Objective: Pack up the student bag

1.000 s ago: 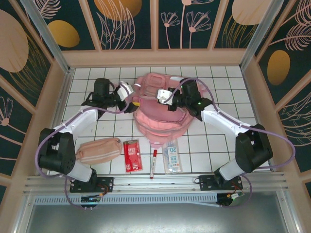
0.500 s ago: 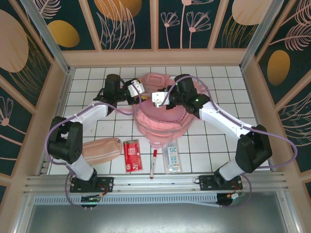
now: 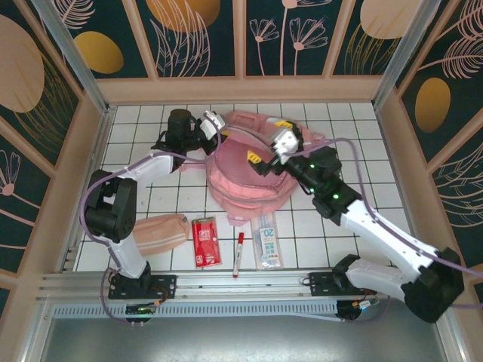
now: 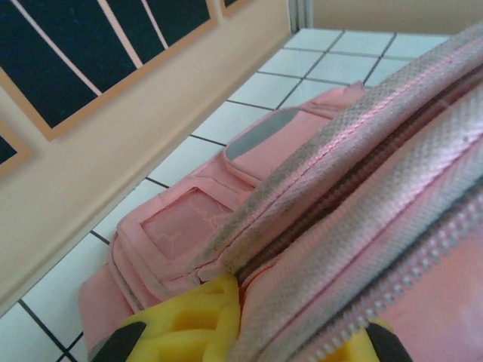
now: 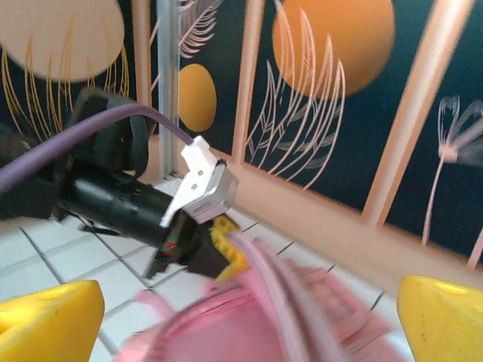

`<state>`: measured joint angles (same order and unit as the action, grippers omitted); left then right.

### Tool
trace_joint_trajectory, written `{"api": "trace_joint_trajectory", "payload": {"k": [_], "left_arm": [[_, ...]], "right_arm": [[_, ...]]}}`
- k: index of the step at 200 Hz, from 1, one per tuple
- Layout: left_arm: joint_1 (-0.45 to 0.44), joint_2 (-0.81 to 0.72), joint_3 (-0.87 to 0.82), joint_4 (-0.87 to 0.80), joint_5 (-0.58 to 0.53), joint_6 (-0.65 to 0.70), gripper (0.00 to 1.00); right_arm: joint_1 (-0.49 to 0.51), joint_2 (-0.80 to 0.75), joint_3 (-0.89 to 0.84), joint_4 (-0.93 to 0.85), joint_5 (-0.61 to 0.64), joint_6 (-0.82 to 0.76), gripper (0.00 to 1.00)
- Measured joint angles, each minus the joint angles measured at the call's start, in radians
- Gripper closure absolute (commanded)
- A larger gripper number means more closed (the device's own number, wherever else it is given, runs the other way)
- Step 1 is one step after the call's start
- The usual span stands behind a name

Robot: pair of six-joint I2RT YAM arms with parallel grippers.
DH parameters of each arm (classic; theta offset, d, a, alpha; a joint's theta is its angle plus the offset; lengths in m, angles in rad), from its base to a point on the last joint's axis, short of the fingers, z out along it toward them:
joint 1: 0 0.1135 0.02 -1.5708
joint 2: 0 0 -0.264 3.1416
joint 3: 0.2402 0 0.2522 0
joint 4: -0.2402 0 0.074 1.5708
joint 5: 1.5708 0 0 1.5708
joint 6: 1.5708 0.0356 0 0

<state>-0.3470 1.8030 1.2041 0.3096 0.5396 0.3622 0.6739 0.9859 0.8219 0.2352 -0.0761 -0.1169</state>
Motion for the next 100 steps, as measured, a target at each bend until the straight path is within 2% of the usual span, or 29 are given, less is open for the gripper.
{"api": "trace_joint_trajectory", "payload": {"k": [25,45,72,100], "left_arm": [[0.0,0.005,0.0,0.046,-0.019,-0.104,1.0],[0.0,0.005,0.0,0.09,-0.034,-0.168,1.0],[0.0,0.005,0.002,0.115,-0.055,-0.217,1.0],[-0.001,0.018,0.008,0.135,-0.07,-0.236,1.0]], "right_arm": [[0.0,-0.006,-0.035,-0.157,-0.053,0.264,0.07],[0.0,0.067,-0.101,-0.306,-0.098,0.438,0.1],[0.009,0.213,-0.139,-0.525,-0.112,0.579,0.1],[0.05,0.301,-0.126,-0.642,-0.106,0.655,0.13]]}}
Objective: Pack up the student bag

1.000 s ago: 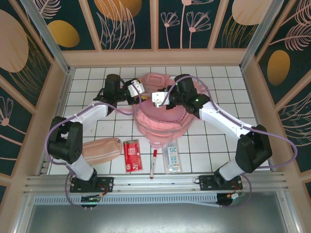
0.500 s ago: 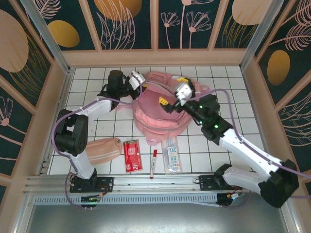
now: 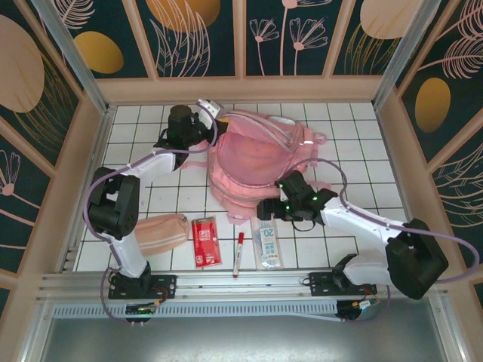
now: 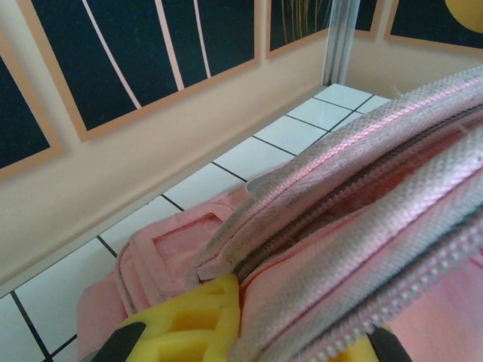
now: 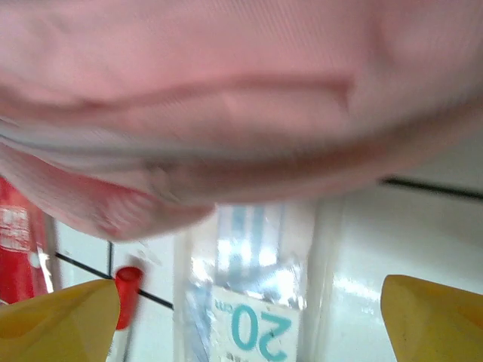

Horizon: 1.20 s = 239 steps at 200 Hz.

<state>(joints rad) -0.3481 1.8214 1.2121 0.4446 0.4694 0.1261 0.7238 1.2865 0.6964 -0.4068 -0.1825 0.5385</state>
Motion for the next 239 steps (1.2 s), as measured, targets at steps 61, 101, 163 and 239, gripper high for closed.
{"api": "trace_joint_trajectory", "payload": {"k": [61,101,163,239], "left_arm": [[-0.002,0.007,-0.001,0.022,-0.021,-0.015,1.0],[-0.002,0.007,-0.04,0.022,-0.042,0.005,1.0],[-0.002,0.005,-0.068,0.021,-0.034,0.011,1.0],[-0.002,0.007,0.001,-0.049,-0.026,-0.106,1.0]], "right_arm": [[0.102,0.146,0.034,-0.105,-0.012,0.05,0.28],[0.129,0.202,0.056,-0.141,0.011,0.073,0.57],[0.106,0.168,0.055,-0.159,0.022,0.166,1.0],[-0.037,-0.092,0.097,-0.37,0.095,0.28,1.0]]}}
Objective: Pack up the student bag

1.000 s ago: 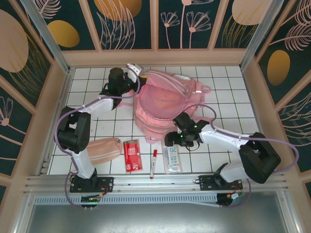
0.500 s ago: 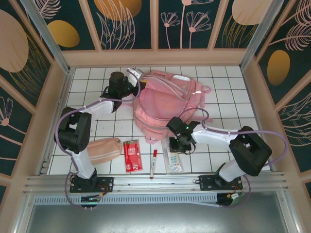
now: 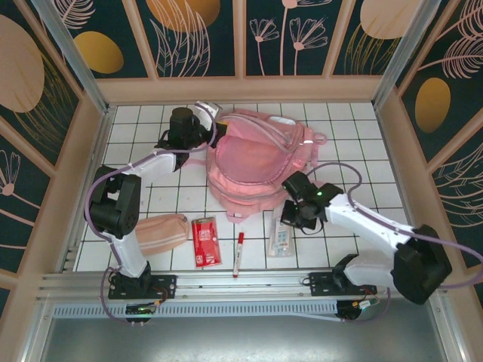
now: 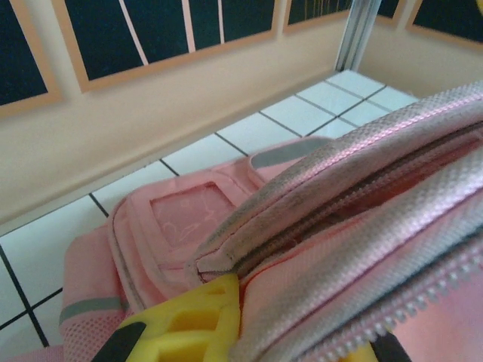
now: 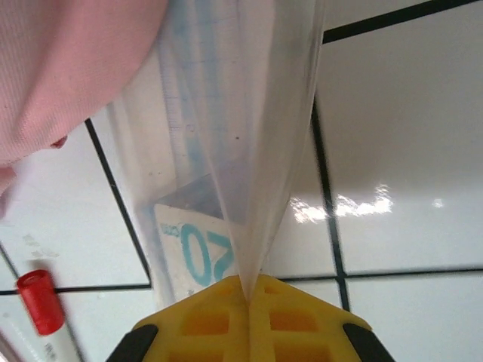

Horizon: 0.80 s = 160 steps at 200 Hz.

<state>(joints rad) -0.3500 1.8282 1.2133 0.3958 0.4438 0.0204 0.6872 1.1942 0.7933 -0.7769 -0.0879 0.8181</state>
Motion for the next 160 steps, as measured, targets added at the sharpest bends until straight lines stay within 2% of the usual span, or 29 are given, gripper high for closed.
{"api": "trace_joint_trajectory", "payload": {"k": [48,72,90,160], "left_arm": [[0.005,0.005,0.034,0.01,0.032,-0.101,1.0],[0.008,0.021,0.059,0.009,0.041,-0.129,1.0],[0.01,0.023,0.064,0.011,0.043,-0.142,1.0],[0.01,0.023,0.064,0.003,0.041,-0.157,1.0]], "right_arm": [[-0.054,0.002,0.296,-0.06,-0.207,-0.016,1.0],[-0.061,0.074,0.402,-0.063,-0.324,-0.016,1.0],[-0.066,0.15,0.494,-0.062,-0.362,-0.018,1.0],[-0.094,0.185,0.517,0.107,-0.496,0.132,1.0]]}}
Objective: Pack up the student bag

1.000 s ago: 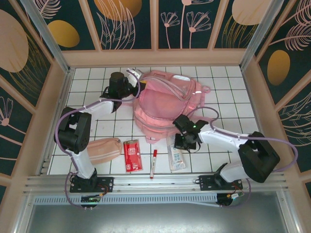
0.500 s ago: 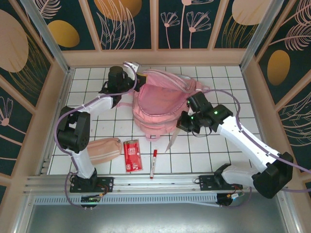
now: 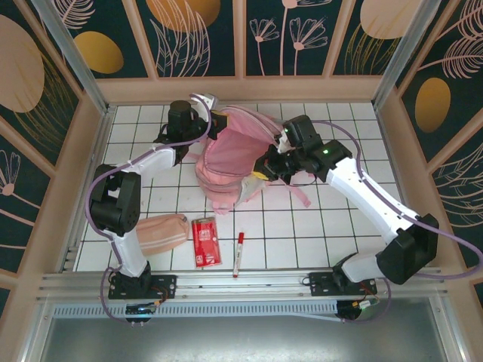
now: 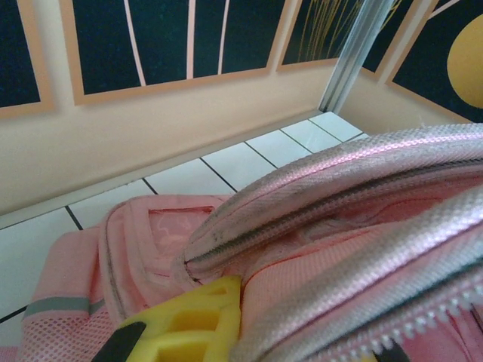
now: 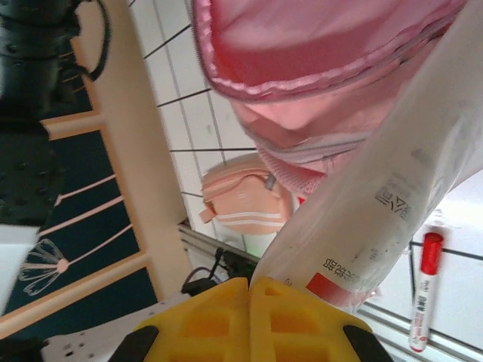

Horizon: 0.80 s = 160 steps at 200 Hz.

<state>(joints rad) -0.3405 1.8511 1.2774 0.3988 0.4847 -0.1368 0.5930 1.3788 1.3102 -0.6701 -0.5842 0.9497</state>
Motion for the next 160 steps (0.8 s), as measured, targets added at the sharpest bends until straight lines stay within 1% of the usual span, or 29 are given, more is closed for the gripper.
{"api": "trace_joint_trajectory", "payload": {"k": [51,70,88,111,134,160], "left_arm": [[0.0,0.0,-0.023,0.002,0.004,-0.036,1.0],[0.0,0.0,-0.023,0.009,0.004,-0.056,1.0],[0.0,0.0,-0.023,0.014,0.004,-0.076,1.0],[0.0,0.0,-0.023,0.017,0.004,-0.094,1.0],[0.0,0.0,-0.023,0.021,0.004,-0.115,1.0],[0.0,-0.003,-0.035,0.037,0.004,-0.13,1.0]], "right_arm": [[0.032,-0.108,0.0,0.114,-0.121,0.035,1.0],[0.024,-0.109,0.0,0.14,-0.122,0.035,1.0],[-0.004,-0.087,-0.033,0.184,-0.09,0.036,1.0],[-0.037,-0.048,-0.164,0.286,-0.01,0.068,1.0],[-0.048,0.014,-0.312,0.406,0.084,0.159,1.0],[-0.078,0.115,-0.36,0.52,0.16,0.282,1.0]]}}
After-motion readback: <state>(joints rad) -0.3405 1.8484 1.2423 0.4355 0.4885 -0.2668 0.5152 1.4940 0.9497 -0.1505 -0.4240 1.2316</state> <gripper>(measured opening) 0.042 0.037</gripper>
